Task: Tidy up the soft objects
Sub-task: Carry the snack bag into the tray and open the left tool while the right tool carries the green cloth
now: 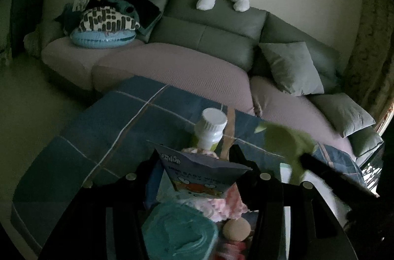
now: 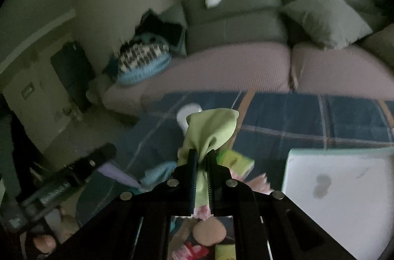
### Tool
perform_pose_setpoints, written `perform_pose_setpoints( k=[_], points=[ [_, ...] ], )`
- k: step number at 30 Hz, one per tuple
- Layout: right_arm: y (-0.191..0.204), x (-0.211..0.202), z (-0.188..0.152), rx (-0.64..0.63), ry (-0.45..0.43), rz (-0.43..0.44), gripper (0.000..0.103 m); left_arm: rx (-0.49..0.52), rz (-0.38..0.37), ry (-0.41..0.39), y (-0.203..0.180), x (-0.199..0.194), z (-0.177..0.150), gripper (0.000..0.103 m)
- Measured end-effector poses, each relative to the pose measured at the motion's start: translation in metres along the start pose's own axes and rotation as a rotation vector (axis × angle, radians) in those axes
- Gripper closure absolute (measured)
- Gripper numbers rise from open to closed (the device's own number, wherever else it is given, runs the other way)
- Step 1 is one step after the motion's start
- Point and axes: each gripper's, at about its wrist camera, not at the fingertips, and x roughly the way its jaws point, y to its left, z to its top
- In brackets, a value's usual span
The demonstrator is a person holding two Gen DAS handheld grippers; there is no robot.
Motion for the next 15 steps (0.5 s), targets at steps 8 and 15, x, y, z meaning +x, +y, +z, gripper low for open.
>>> perform_pose_setpoints(
  k=[8,15],
  points=[
    [-0.031,-0.075,0.024,0.058,-0.175,-0.094,0.095,0.071,-0.031,-0.017,-0.037,-0.011,0.017,0.048],
    [-0.075,-0.141,0.025,0.142,-0.263,-0.278,0.095,0.149,-0.094,-0.005,-0.084,-0.014,0.024,0.048]
  ],
)
